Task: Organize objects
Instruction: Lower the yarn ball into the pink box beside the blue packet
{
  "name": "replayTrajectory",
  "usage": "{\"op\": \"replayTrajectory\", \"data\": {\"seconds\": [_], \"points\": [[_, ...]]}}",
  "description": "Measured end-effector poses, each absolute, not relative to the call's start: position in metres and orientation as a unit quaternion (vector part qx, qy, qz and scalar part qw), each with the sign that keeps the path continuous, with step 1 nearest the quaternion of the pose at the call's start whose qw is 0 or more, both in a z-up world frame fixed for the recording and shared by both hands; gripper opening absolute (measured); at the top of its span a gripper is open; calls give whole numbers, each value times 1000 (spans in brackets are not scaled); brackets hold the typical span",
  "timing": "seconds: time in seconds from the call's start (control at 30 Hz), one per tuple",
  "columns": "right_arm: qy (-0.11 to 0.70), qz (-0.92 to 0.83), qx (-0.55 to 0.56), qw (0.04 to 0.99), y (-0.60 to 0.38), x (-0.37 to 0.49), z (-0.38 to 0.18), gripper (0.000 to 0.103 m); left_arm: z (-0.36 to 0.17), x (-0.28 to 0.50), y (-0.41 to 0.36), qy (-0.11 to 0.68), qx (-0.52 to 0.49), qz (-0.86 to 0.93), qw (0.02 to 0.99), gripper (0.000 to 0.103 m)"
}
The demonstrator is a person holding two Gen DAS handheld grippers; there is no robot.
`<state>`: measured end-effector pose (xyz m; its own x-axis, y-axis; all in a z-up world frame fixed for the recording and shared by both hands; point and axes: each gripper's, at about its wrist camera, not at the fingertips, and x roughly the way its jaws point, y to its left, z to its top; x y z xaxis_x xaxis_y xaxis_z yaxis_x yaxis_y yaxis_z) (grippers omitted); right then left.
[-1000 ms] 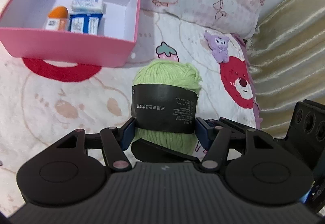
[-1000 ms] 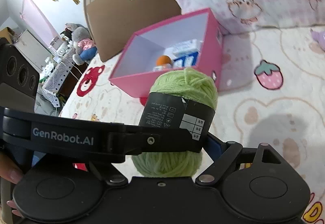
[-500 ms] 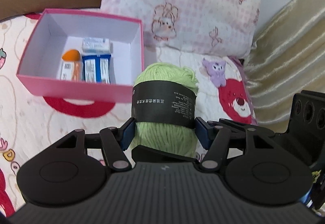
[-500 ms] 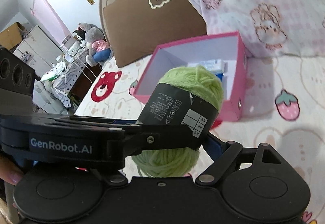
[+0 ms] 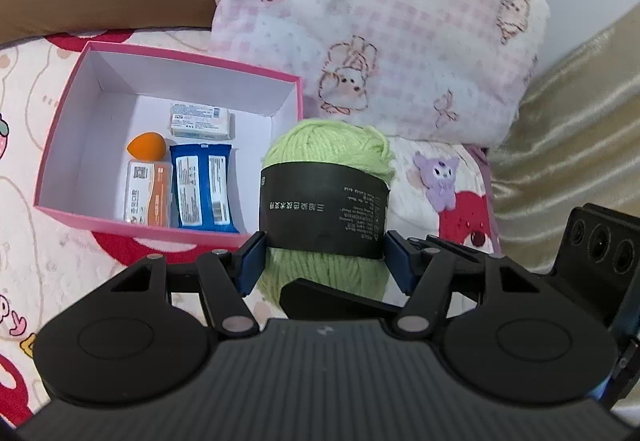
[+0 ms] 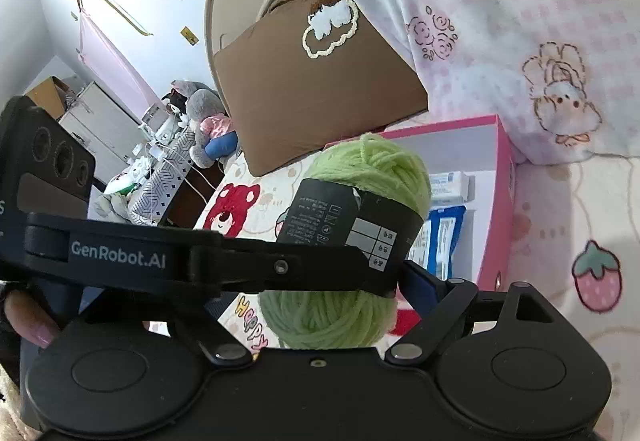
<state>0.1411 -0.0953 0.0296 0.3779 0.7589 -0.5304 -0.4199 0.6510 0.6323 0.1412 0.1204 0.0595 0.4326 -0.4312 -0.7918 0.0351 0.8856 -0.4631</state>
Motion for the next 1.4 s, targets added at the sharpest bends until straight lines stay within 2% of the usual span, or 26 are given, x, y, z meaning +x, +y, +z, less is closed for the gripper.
{"op": "replayTrajectory", "data": {"seconds": [0.3,0.47,0.63,1.07,1.4], "points": [[438,356,202,800,-92,187,3,88,21,194,138,529,-232,-137,805,61],[446,346,175,807,-80,199,-15,79,-4,202,148,517,-254,-116,809,59],[444,334,90,827,-56,201,-27,72,-33,209,163,512,-282,-116,803,59],[435,292,-93,847,-8,206,-52,75,-78,240,177,544,-298,-132,773,59],[435,308,-99,840,-17,207,-55,76,-97,236,192,530,-347,-148,760,55]]}}
